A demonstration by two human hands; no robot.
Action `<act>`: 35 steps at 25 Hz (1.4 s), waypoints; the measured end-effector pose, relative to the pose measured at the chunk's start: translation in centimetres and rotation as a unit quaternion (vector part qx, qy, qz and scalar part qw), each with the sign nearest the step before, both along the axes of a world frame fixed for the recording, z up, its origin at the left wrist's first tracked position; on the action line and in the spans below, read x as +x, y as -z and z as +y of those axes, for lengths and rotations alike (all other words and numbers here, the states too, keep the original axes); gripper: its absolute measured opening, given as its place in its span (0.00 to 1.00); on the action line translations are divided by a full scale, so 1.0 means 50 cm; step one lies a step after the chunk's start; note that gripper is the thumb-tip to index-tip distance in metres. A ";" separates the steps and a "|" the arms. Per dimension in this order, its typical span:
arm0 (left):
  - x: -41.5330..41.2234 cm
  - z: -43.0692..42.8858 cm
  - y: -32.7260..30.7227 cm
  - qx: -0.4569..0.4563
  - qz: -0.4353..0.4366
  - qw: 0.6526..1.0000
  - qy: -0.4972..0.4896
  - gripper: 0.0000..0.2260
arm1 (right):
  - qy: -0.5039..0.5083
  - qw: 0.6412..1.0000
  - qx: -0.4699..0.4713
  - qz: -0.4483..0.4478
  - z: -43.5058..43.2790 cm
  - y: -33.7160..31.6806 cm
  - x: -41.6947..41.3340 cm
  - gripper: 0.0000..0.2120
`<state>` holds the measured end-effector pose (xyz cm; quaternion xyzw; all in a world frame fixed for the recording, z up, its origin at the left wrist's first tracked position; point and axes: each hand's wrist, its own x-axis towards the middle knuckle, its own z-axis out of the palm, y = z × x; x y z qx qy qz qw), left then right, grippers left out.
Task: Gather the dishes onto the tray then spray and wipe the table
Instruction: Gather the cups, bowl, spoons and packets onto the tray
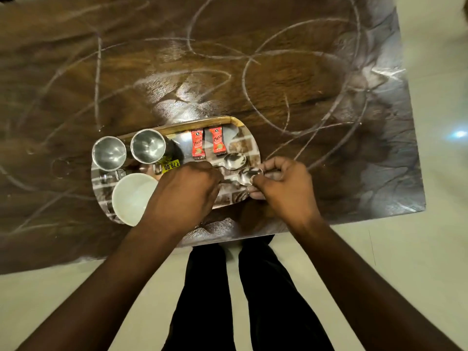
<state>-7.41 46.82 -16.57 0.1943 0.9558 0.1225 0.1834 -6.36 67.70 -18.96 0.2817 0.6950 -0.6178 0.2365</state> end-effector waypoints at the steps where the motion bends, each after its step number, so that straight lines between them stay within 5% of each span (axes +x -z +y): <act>1: -0.003 -0.006 0.006 -0.025 -0.011 1.000 0.012 0.09 | 0.018 1.000 -0.002 -0.017 -0.014 0.007 0.012 0.07; 6: -0.005 -0.003 0.032 -0.100 -0.057 0.992 0.044 0.06 | 0.015 0.999 0.027 -0.039 -0.034 0.029 0.024 0.07; 12: -0.013 -0.014 0.034 -0.121 -0.059 0.989 0.054 0.05 | -0.182 0.950 0.244 0.071 -0.030 0.018 0.005 0.07; 26: -0.007 -0.029 0.031 -0.066 -0.054 0.996 0.040 0.07 | -0.192 0.945 0.254 0.069 -0.031 0.005 -0.006 0.04; 31: -0.003 -0.111 -0.051 0.069 0.024 0.992 -0.102 0.11 | -0.181 0.942 0.261 0.109 -0.018 -0.026 -0.037 0.05; 35: -0.001 -0.226 -0.082 0.203 0.052 0.902 -0.376 0.08 | -0.173 0.943 0.259 0.119 -0.021 -0.026 -0.080 0.16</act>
